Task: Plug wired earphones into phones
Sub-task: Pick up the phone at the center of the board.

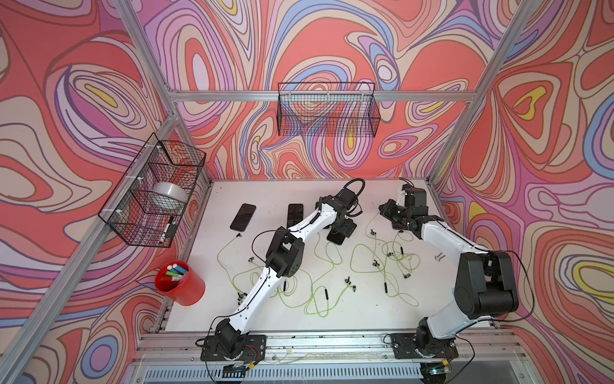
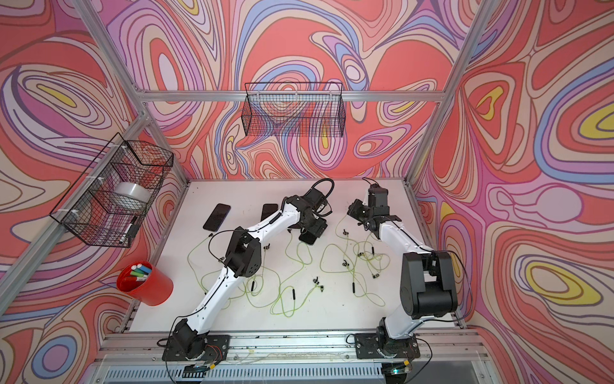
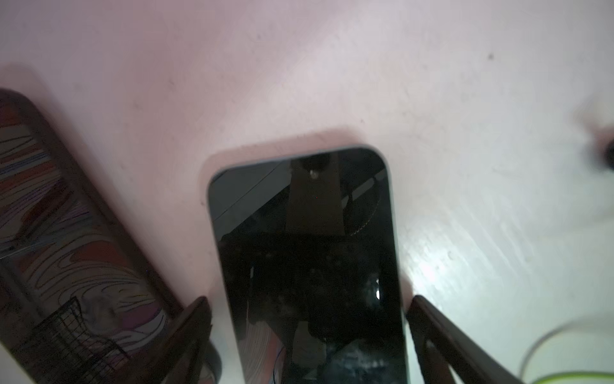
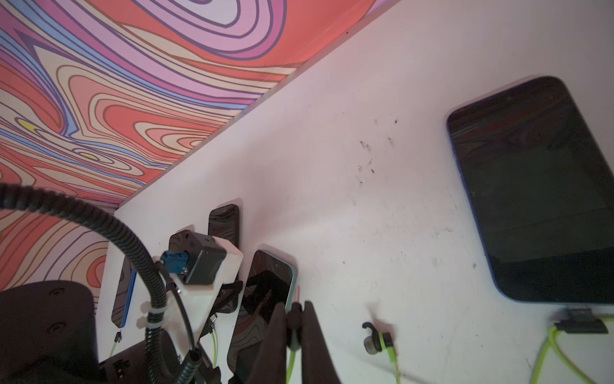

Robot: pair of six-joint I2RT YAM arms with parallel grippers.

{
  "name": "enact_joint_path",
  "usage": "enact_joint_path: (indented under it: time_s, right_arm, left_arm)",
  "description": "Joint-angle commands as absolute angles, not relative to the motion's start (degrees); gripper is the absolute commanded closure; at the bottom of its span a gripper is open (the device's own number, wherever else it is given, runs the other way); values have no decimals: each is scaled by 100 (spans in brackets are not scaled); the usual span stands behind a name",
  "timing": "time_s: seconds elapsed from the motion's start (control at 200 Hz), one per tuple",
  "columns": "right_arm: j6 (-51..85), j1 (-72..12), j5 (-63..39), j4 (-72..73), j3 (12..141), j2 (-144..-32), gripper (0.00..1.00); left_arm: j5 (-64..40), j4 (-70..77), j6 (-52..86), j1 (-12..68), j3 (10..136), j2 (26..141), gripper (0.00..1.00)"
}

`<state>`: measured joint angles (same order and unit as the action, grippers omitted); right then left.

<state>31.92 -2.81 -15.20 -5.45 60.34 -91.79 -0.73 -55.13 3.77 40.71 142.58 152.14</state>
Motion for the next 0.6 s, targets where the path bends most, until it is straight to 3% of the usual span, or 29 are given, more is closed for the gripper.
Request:
enact_joint_path:
  time_s: [0.0, 0.245, 0.351, 0.596]
  right_arm:
    - [3086, -289, -1379, -694, 5947, -8927, 92]
    - [3107, -288, -1218, -737, 5709, -8655, 92]
    - [3072, -288, -1133, -807, 5632, -8531, 91]
    - [3117, -288, -1089, -774, 5463, -8404, 91]
  left_arm:
    - [160, -6728, 202, 4122, 14238, 15275, 7]
    - [-36, -7118, 184, 4131, 14919, 15949, 7]
    - [-64, -7211, 159, 4131, 14973, 16060, 13]
    - [-257, -7446, 159, 4131, 14981, 16123, 18]
